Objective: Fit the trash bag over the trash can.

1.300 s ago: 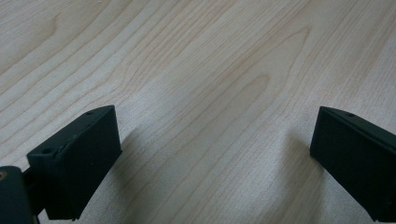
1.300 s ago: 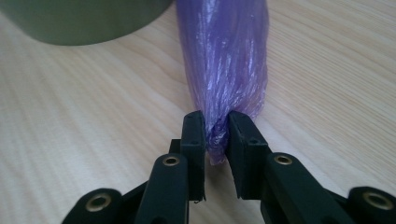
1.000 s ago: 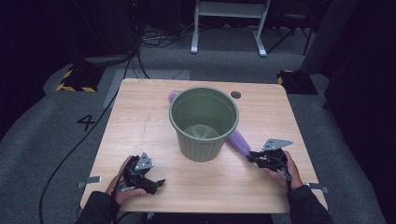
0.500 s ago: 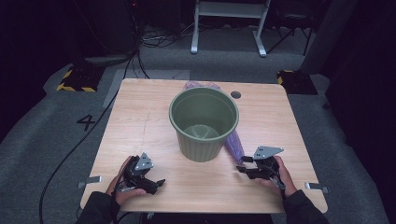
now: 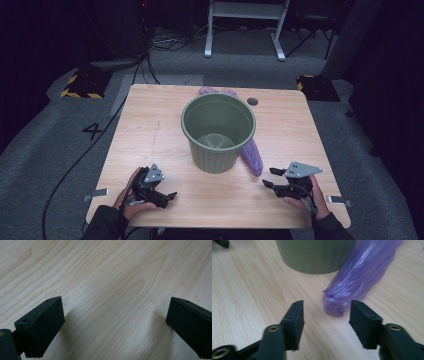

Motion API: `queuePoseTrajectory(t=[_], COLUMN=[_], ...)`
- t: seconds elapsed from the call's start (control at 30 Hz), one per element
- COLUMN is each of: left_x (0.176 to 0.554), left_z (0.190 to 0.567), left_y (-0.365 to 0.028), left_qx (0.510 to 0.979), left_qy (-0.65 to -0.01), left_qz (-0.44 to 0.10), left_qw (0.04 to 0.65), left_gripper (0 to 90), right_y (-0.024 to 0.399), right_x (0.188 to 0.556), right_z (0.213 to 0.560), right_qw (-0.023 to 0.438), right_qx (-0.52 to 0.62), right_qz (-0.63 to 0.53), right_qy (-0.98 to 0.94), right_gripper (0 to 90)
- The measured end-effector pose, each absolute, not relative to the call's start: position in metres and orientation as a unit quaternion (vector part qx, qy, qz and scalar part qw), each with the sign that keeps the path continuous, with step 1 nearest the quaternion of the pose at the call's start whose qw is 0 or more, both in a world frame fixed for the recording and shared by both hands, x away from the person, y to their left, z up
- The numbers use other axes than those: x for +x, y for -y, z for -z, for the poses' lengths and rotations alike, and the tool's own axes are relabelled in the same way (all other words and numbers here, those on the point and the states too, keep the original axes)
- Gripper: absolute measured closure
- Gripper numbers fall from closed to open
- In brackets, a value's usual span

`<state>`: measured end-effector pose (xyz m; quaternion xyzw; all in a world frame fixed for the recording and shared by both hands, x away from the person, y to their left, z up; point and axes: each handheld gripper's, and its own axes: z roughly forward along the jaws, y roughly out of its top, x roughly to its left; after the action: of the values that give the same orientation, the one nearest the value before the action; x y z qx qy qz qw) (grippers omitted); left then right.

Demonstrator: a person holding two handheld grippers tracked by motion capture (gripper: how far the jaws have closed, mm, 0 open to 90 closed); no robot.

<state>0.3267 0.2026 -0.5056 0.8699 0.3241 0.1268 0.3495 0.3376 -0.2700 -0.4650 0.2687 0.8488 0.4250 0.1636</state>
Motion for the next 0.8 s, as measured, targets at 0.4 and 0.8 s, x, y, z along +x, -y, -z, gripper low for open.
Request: queuePoseTrajectory(t=[0.4, 0.8], left_x=[0.327, 0.327], left_z=[0.506, 0.506], left_y=[-0.203, -0.203], left_qx=[0.870, 0.870], left_qy=[-0.324, -0.324], left_qz=[-0.127, -0.127], left_qw=[0.349, 0.350], left_gripper=[1.4, 1.4], right_y=[0.281, 0.252], right_x=[0.389, 0.400], right_z=[0.457, 0.481], right_qw=[0.184, 0.098], right_qx=[0.277, 0.234], right_qz=[-0.428, -0.448], right_qy=[-0.840, -0.857], right_gripper=[65.8, 66.6])
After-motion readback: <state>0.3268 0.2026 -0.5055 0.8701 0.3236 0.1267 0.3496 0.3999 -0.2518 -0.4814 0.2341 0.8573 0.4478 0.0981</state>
